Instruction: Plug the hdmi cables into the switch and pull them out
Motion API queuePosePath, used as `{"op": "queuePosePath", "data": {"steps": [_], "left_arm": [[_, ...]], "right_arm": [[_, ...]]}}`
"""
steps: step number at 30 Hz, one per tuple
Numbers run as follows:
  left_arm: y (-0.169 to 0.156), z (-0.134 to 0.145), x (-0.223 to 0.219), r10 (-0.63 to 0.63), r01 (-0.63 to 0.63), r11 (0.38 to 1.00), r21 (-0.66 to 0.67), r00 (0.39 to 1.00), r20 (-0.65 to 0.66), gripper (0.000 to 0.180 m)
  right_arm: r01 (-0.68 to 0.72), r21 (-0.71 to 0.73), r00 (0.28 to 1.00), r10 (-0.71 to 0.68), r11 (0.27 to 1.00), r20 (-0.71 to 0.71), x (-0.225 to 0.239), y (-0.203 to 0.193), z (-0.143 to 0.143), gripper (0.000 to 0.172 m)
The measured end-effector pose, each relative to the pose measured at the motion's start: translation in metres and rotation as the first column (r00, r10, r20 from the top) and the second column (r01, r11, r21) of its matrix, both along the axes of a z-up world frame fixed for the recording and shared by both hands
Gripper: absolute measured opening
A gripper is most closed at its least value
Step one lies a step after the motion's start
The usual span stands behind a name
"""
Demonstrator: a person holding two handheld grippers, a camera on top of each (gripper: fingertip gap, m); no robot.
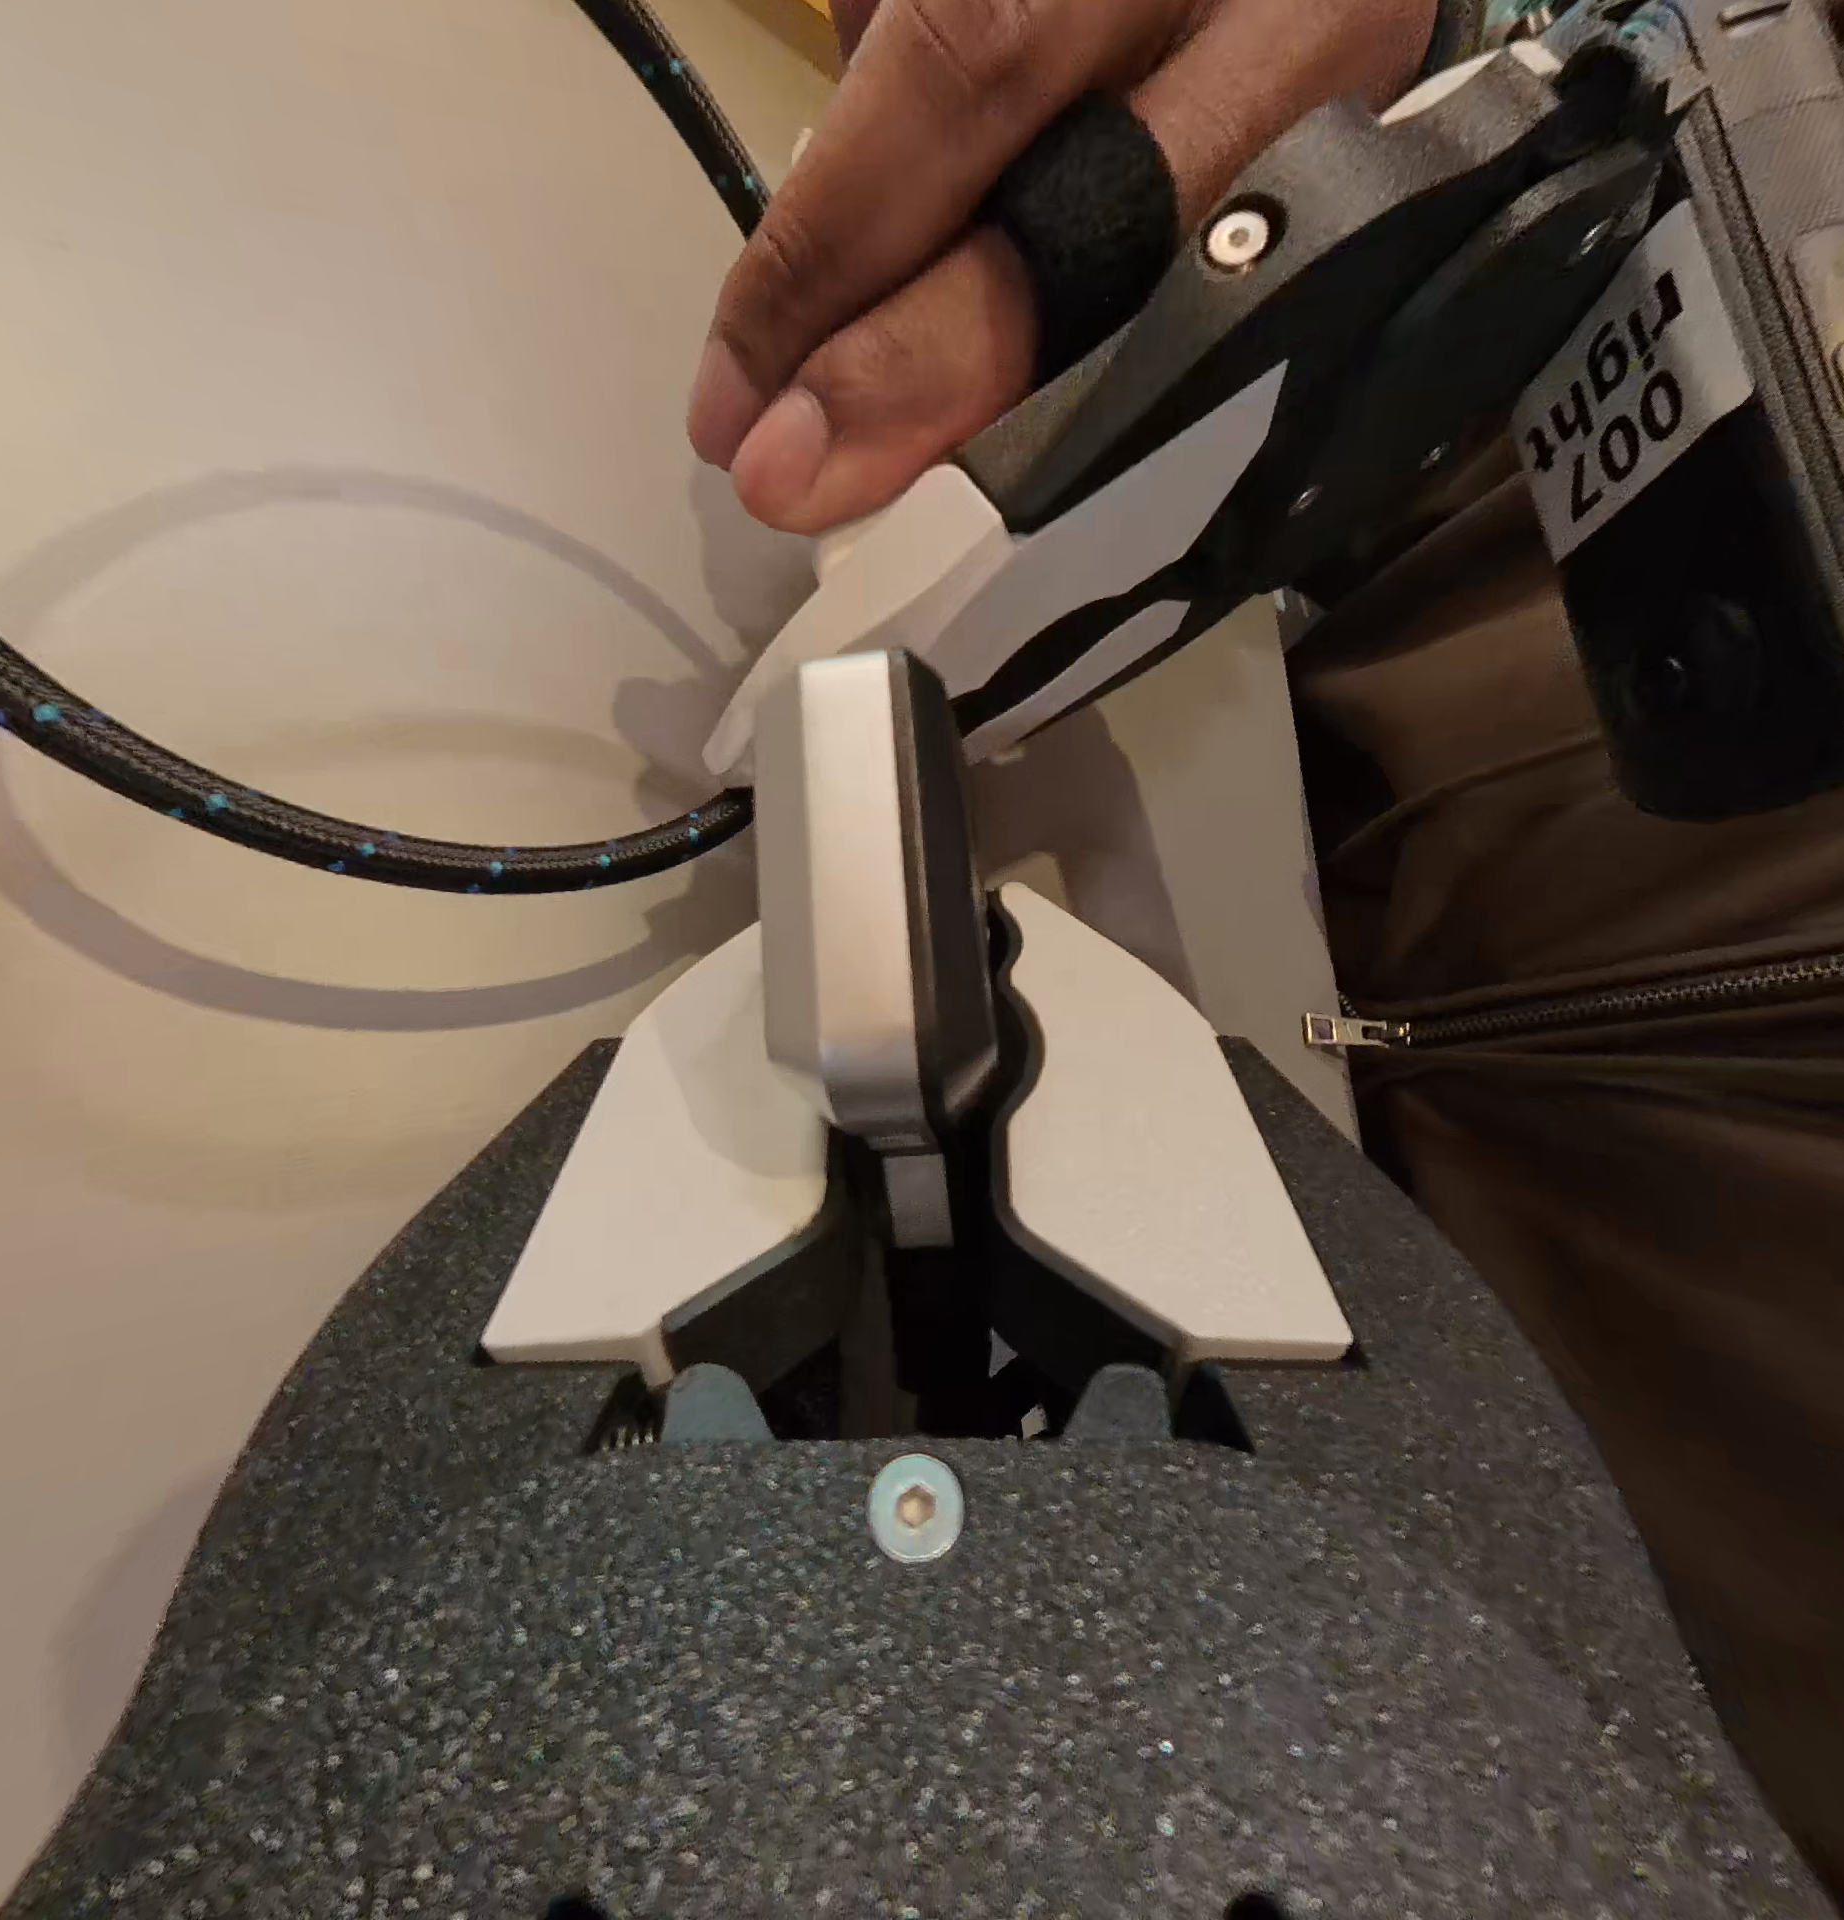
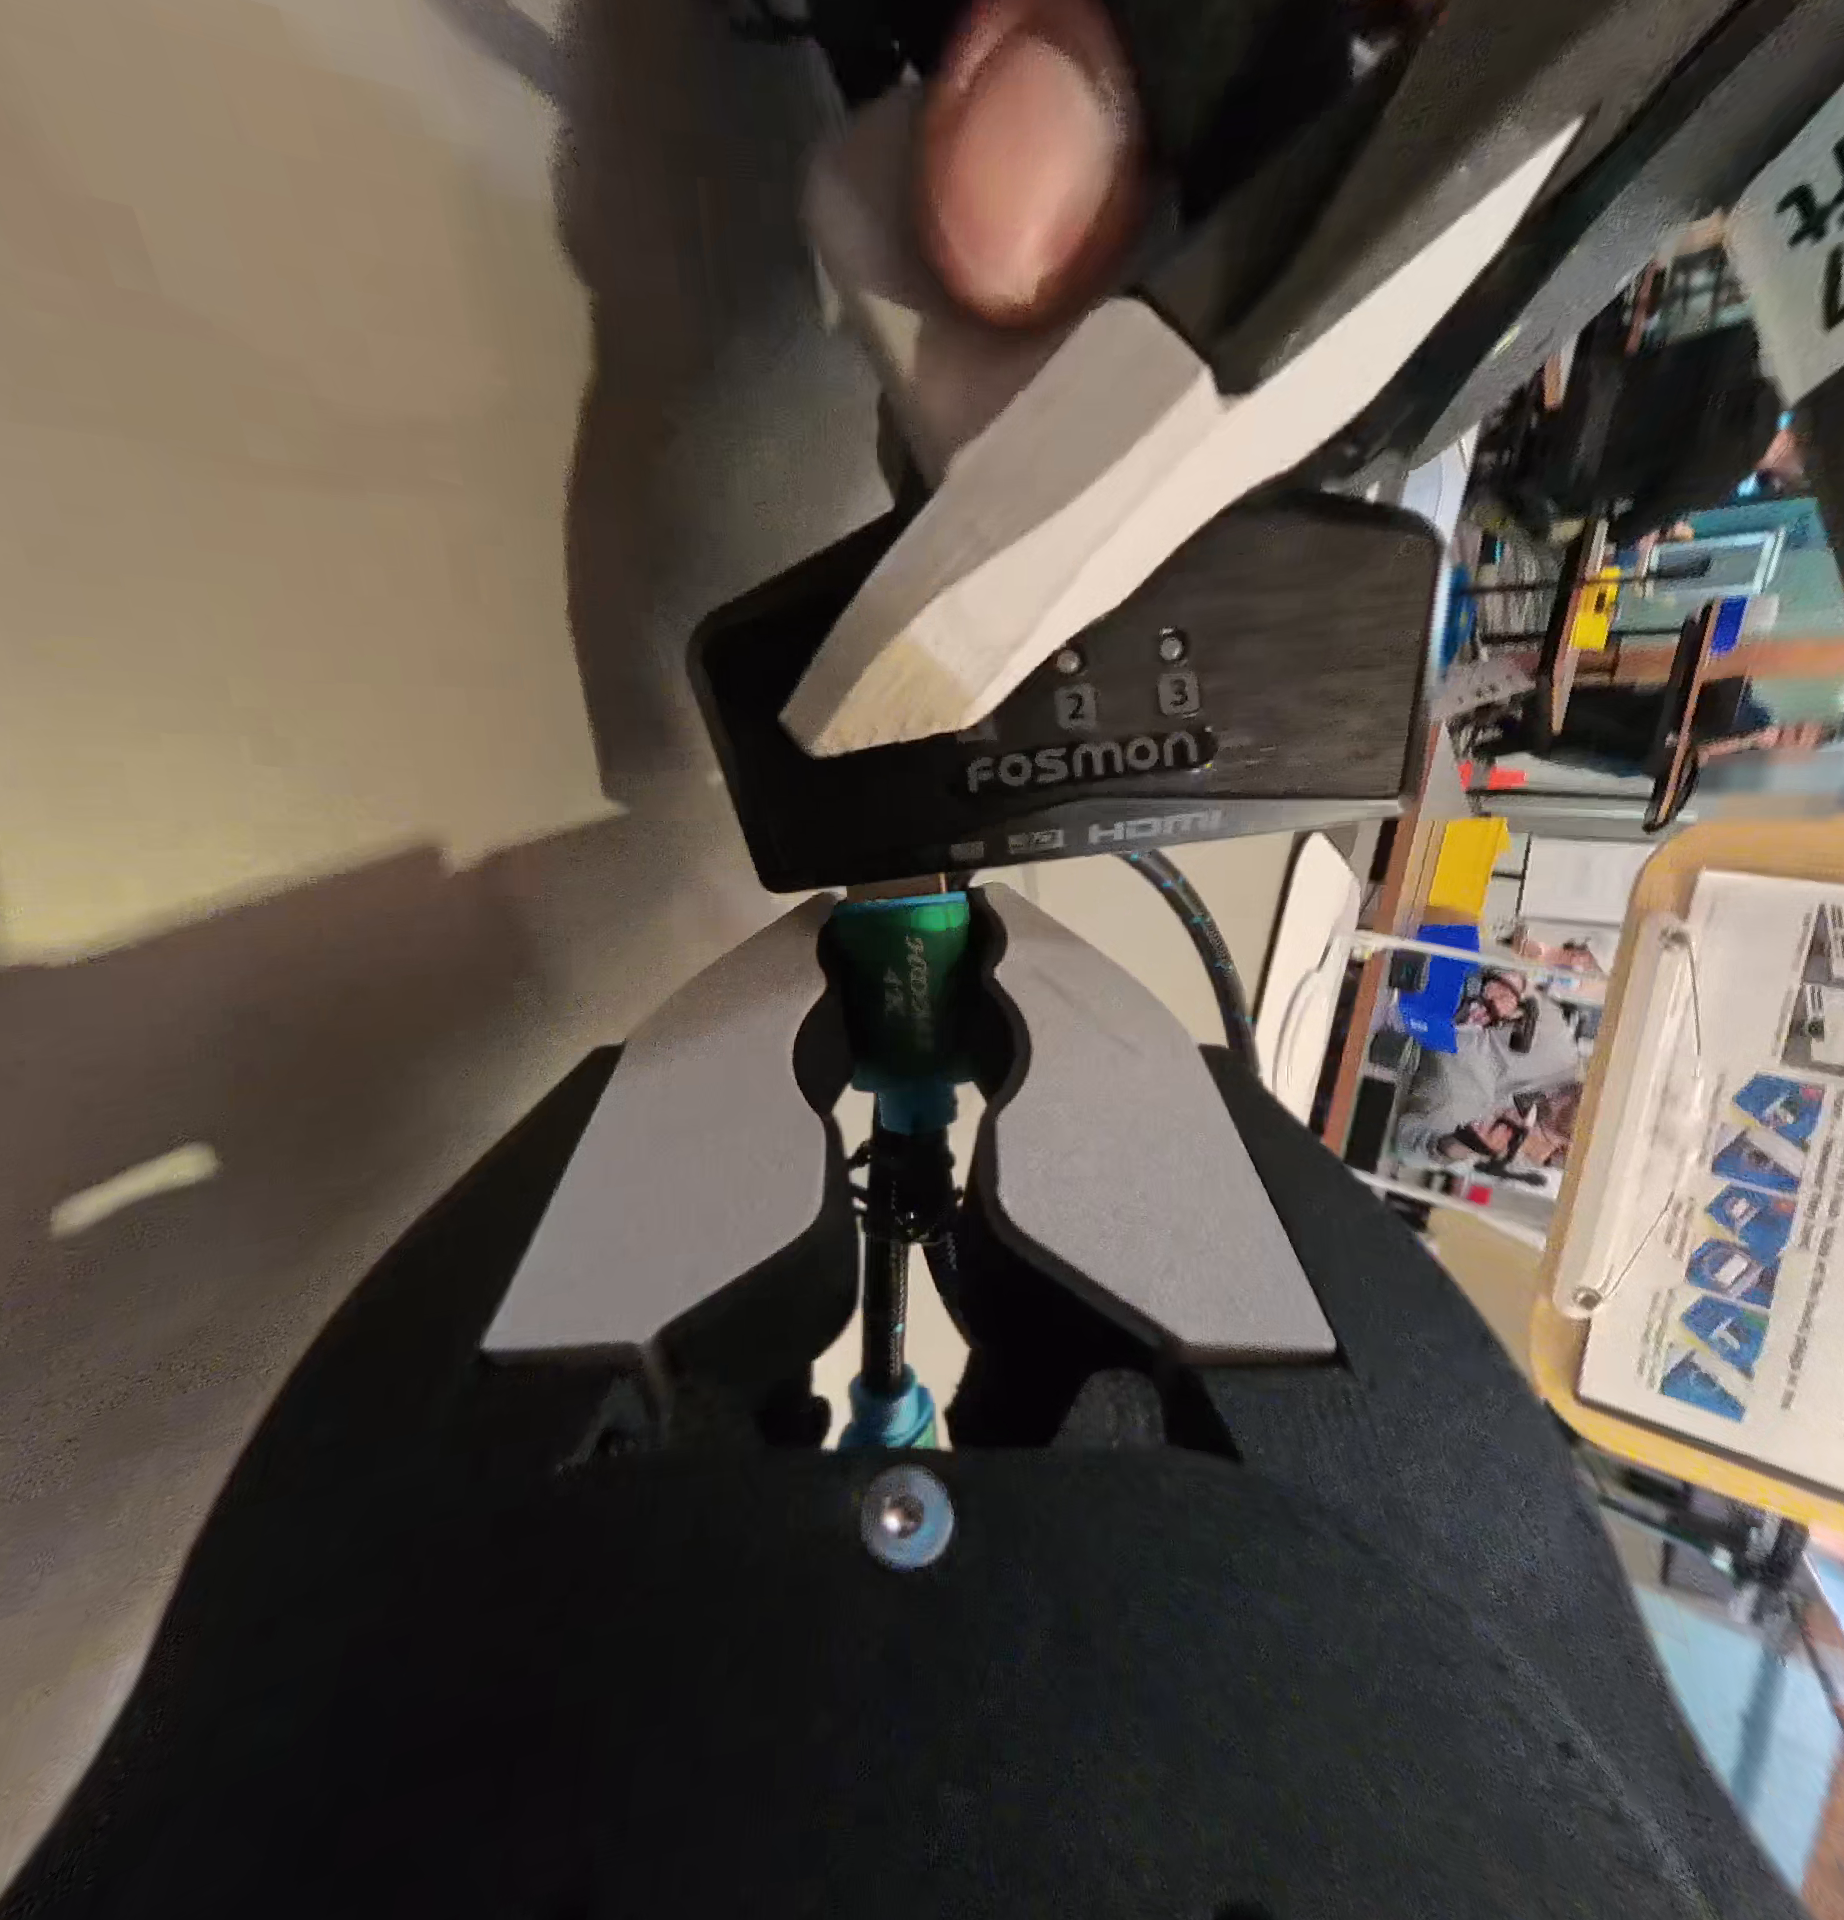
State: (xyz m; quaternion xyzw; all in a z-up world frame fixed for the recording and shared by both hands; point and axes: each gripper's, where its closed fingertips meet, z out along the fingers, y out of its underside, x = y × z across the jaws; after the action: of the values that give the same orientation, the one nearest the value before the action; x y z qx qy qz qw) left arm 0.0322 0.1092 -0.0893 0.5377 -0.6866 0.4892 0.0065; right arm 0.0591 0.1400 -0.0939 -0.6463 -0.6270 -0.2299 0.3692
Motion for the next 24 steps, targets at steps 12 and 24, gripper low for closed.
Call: {"op": "queuePosePath", "data": {"steps": [12, 24], "left_arm": [[-0.017, -0.008, -0.016, -0.129, 0.128, 0.992, -0.009, 0.991, -0.045, 0.025], [-0.034, -0.009, -0.017, -0.172, 0.167, 0.984, -0.065, 0.983, -0.067, 0.025]], "right_arm": [[-0.168, -0.049, 0.985, 0.169, 0.985, 0.034, -0.016, -0.022, -0.007, 0.02], [-0.214, -0.161, 0.977, 0.213, 0.964, -0.022, -0.014, -0.039, -0.009, 0.02]]}}
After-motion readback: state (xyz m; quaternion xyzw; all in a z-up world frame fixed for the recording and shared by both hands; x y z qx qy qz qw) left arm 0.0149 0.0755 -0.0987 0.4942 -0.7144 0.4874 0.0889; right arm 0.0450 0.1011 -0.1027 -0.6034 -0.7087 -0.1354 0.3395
